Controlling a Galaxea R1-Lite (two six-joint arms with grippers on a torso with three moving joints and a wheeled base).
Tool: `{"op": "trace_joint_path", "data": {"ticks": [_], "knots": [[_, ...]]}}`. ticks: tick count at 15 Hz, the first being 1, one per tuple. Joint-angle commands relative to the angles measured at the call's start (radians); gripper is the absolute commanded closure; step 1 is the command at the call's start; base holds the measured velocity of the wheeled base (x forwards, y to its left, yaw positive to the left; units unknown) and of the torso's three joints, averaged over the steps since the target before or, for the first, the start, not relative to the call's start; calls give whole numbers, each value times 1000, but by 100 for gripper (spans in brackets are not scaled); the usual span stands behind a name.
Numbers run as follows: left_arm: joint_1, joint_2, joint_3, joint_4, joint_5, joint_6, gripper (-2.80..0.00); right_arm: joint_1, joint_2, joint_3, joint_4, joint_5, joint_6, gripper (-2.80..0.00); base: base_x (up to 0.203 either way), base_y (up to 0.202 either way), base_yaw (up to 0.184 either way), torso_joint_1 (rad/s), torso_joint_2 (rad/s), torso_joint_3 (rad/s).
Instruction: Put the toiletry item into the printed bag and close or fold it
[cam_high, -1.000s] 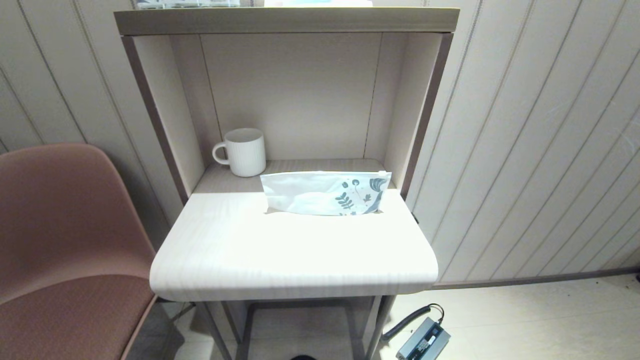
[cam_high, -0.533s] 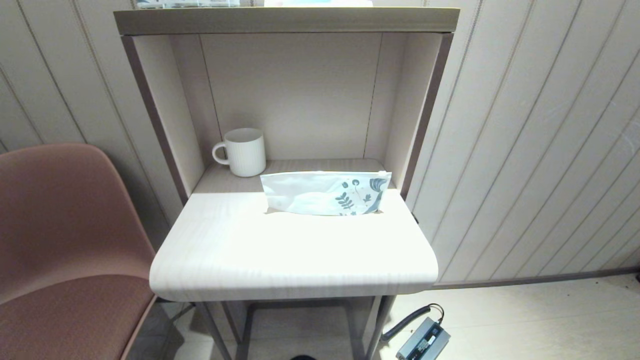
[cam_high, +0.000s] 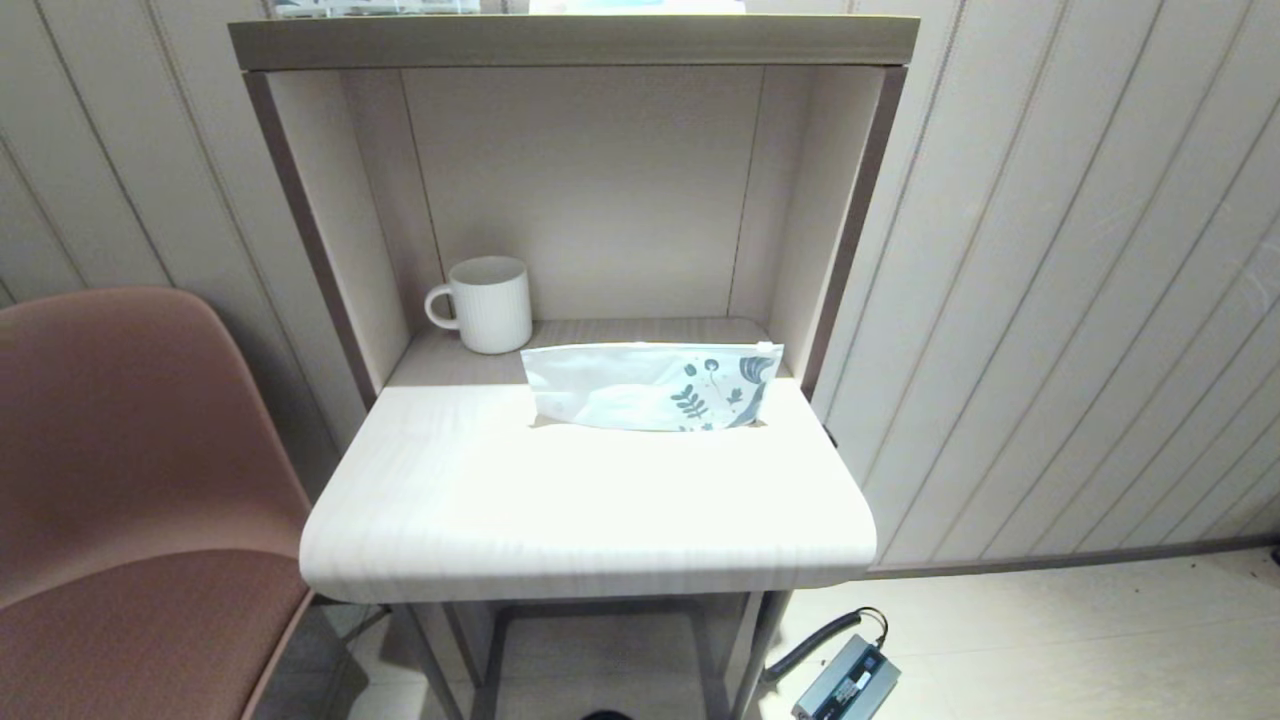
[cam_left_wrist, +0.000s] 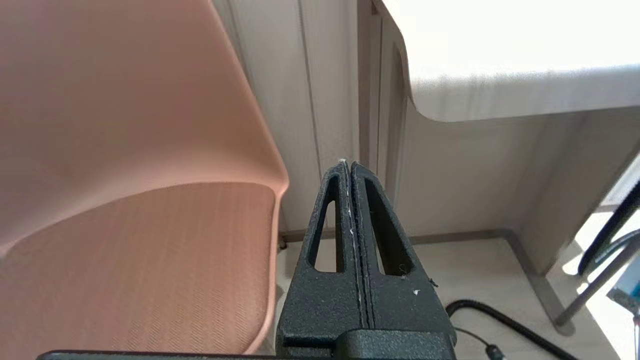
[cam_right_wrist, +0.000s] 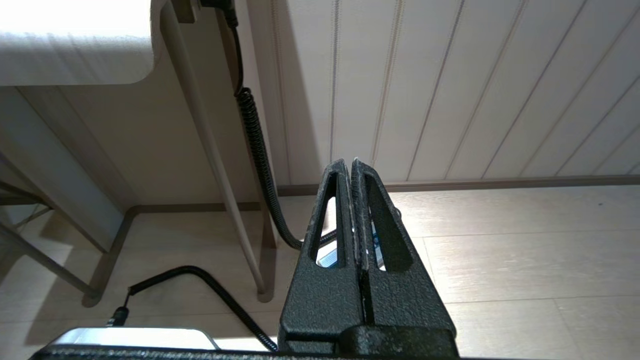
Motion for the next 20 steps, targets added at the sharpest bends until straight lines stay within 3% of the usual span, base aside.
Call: {"op": "trace_joint_path", "data": {"ticks": [1,3,5,7,10,12,20], "knots": [[0,-1,1,6,-5,47,0,0,1,1,5,-1,-3,0,0,0,0,0,0,0],[0,-1,1,3,-8,53,0,1,1,1,5,-1,-8,0,0,0,0,0,0,0],[0,-1,1,5,-6,19,0,0,1,12,-6,3,-65,0,0,0,0,0,0,0],[0,-1,1,7,-7,23,0,1,1,47,-137,13,-83,0,0,0,0,0,0,0],[0,-1,1,6,-11,39,0,1,1,57,-116,17,-67,0,0,0,0,0,0,0],[0,-1,1,6,-8,24,0,-2,1,57,-118,14,-29,0,0,0,0,0,0,0],[0,-1,1,1,9,-43,0,-2,1,57,-118,14,-27,0,0,0,0,0,0,0]]}}
